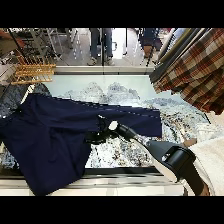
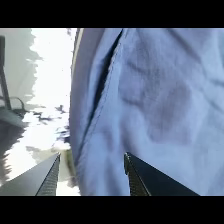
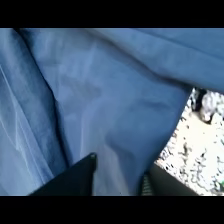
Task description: Fold the clothes and pants, and hang the long-sleeved shirts on hangers.
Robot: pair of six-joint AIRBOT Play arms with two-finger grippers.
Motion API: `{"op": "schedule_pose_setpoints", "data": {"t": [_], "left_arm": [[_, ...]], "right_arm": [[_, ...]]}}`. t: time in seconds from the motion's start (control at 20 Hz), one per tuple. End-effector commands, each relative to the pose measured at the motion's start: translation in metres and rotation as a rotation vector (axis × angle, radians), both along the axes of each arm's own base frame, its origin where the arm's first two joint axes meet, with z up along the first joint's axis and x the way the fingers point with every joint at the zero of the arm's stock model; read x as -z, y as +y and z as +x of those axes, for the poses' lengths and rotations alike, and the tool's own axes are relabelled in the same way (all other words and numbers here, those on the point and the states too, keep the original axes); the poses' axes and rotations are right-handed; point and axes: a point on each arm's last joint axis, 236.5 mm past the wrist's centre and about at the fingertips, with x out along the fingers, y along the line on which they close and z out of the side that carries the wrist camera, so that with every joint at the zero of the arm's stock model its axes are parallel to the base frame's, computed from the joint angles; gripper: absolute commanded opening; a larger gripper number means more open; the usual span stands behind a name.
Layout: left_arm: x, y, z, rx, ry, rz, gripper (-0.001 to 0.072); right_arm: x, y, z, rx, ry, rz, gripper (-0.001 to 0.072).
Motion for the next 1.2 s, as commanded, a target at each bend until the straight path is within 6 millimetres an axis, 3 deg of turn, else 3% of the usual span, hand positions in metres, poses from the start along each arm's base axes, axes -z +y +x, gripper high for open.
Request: {"op": "schedule_pose_setpoints", "data": {"t": [0.0,0.05,0.1,0.15,0.2,0.3,0.35,0.4,0.45,0.5,0.55,0.6,0.65,0.75,0.85,0.9,1.0,1.05,1.15], "left_arm": [[0.010,-0.010,0.016,0.008,-0.010,-0.009,0.0440],[0.014,-0.016,0.020,0.019,-0.006,-0.016,0.0435],[0.019,-0.024,0.023,0.023,0.007,-0.035,0.0326],[0.023,-0.032,0.024,0.023,0.023,-0.061,0.0096],[0.026,-0.037,0.025,0.027,0.033,-0.078,0.0012],[0.022,-0.040,0.024,0.032,0.035,-0.086,0.0010],[0.015,-0.037,0.022,0.031,0.029,-0.082,0.0009],[0.005,-0.032,0.020,0.025,0.018,-0.072,0.0009],[-0.007,-0.026,0.019,0.014,0.000,-0.052,0.0008],[-0.019,-0.022,0.018,0.007,-0.016,-0.033,0.0008],[-0.031,-0.024,0.019,0.010,-0.032,-0.030,0.0008],[-0.037,-0.031,0.018,0.024,-0.034,-0.044,0.0008],[-0.039,-0.041,0.019,0.050,-0.025,-0.057,0.0007],[-0.042,-0.055,0.022,0.085,-0.018,-0.068,0.0007],[-0.041,-0.069,0.024,0.119,-0.004,-0.088,0.0007],[-0.038,-0.079,0.023,0.139,0.011,-0.107,0.0007],[-0.025,-0.110,0.015,0.190,0.065,-0.172,0.0006],[-0.017,-0.126,0.009,0.203,0.093,-0.203,0.0006],[-0.005,-0.149,0.000,0.212,0.123,-0.224,0.0006]], "right_arm": [[-0.001,0.001,0.002,0.003,-0.005,0.002,0.0272],[-0.001,0.001,0.002,0.004,-0.004,0.003,0.0265],[-0.001,0.001,0.002,0.003,-0.005,0.002,0.0206],[-0.001,0.001,0.002,0.003,-0.006,0.003,0.0142],[-0.001,0.001,0.002,-0.007,-0.017,0.001,0.0037],[-0.005,-0.008,0.004,-0.051,-0.090,-0.045,0.0009],[-0.008,-0.023,0.004,-0.089,-0.141,-0.120,0.0008],[-0.009,-0.049,0.004,-0.121,-0.178,-0.244,0.0007],[-0.011,-0.094,0.003,-0.148,-0.203,-0.444,0.0007],[-0.020,-0.154,-0.002,-0.162,-0.198,-0.686,0.0007],[-0.040,-0.211,-0.010,-0.175,-0.184,-0.896,0.0007],[-0.068,-0.254,-0.021,-0.195,-0.168,-1.041,0.0008],[-0.100,-0.284,-0.032,-0.176,-0.161,-1.121,0.0008],[-0.157,-0.313,-0.055,-0.080,-0.175,-1.119,0.0008],[-0.203,-0.317,-0.061,0.042,-0.288,-1.022,0.0008],[-0.218,-0.311,-0.052,0.077,-0.360,-0.967,0.0008],[-0.213,-0.299,-0.023,0.056,-0.409,-0.896,0.0008],[-0.192,-0.303,-0.002,0.036,-0.386,-0.892,0.0008],[-0.139,-0.334,0.036,0.053,-0.227,-0.897,0.0009]]}}
